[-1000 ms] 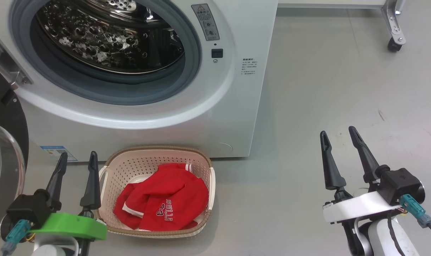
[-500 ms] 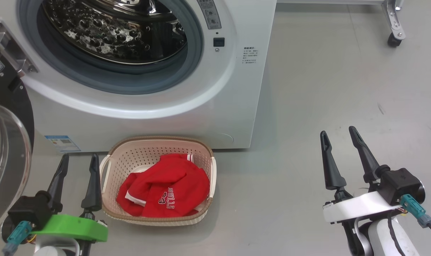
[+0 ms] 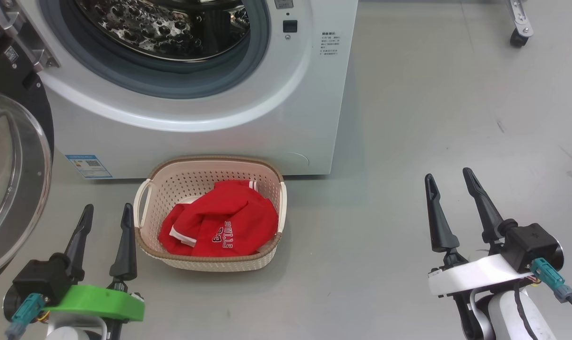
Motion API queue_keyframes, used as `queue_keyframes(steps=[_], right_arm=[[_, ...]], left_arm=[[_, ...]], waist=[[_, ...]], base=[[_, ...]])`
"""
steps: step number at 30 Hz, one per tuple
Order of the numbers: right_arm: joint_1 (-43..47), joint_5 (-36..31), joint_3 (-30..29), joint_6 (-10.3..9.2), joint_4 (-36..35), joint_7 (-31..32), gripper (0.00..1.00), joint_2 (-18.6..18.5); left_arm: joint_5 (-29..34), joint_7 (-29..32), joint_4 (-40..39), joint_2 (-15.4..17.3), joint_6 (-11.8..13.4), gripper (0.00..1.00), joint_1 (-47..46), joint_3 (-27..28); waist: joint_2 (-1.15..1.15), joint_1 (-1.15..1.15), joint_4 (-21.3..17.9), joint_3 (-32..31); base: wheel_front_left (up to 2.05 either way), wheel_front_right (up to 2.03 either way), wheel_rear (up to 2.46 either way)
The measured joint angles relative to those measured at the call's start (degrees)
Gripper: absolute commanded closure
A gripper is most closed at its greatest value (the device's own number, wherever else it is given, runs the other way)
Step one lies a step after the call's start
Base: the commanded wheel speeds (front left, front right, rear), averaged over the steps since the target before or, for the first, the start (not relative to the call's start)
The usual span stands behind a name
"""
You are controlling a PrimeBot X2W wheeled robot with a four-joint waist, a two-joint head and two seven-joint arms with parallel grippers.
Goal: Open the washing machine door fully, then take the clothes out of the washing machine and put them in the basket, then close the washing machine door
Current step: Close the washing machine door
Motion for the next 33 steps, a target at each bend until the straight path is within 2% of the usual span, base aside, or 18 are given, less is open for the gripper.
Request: queue_keyframes(steps=[14,33], right_arm=[[0.0,0.19,0.25,-0.01,0.01,0.0,0.0,0.0],[0.0,0.23,0.32,-0.01,0.02,0.0,0.0,0.0]], left_arm=[[0.43,0.0,-0.42,0.02,0.0,0.0,0.02,-0.03],[0.82,0.0,-0.56,-0.02,0.0,0.0,0.03,0.03]], waist=[[0.0,0.0,-0.12,-0.05],[0.0,0.0,0.21,-0.4]], base=[[-0.51,0.51,0.0],[-0.03,0.03,0.0]])
